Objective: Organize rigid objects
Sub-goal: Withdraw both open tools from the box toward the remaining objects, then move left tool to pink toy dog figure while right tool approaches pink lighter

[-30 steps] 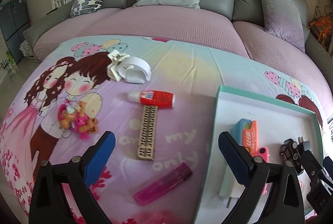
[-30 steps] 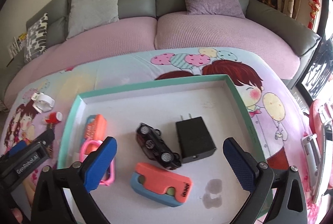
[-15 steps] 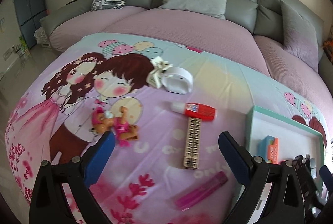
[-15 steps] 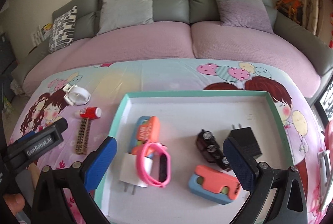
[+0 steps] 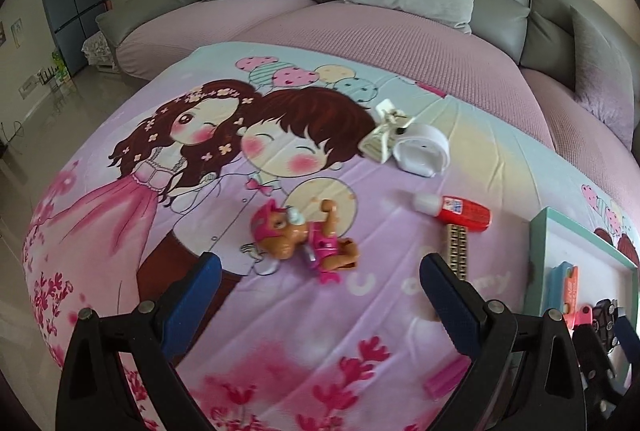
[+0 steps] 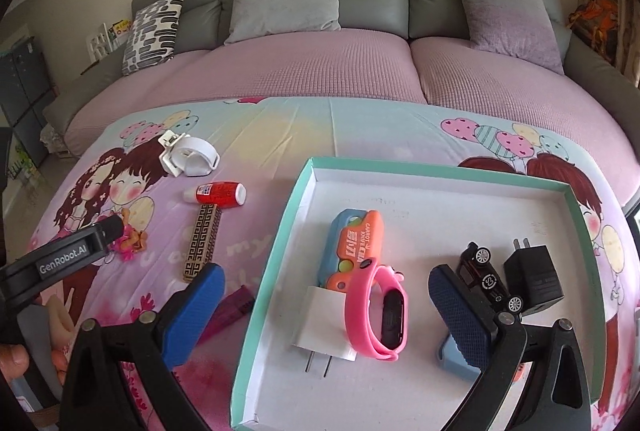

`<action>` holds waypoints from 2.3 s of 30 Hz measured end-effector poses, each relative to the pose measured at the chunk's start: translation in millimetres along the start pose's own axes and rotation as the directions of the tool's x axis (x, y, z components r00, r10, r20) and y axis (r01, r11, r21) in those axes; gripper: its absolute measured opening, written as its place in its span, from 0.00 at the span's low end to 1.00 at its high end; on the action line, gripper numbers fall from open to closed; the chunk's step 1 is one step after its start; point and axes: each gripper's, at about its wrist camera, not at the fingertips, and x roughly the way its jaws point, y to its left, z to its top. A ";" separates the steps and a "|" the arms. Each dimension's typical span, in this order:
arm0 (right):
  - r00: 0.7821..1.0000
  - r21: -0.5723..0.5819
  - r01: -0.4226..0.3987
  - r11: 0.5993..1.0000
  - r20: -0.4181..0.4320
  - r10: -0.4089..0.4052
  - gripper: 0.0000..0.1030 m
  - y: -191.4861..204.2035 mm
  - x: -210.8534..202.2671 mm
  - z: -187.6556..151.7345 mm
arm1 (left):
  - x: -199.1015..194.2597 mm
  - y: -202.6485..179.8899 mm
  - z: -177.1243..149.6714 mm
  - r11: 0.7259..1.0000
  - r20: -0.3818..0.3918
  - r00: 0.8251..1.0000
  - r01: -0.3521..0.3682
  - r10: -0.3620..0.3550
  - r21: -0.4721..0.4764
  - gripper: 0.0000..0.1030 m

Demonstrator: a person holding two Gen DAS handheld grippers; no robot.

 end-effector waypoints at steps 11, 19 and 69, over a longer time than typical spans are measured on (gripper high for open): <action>0.995 -0.154 -0.104 0.983 -0.024 0.101 1.00 52.0 8.6 -9.0 | 11.2 33.9 -1.4 0.999 -0.056 0.998 0.004 -0.007 -0.054 0.96; 0.974 -0.221 -0.217 0.951 -0.114 0.196 0.90 82.0 19.7 -23.4 | 24.6 49.5 -5.1 0.998 -0.108 0.993 -0.049 0.044 -0.040 0.96; 0.978 -0.302 -0.167 0.938 -0.171 0.119 0.66 112.1 39.8 -32.3 | 38.0 88.0 -5.5 0.993 -0.148 0.989 -0.036 0.018 -0.116 0.96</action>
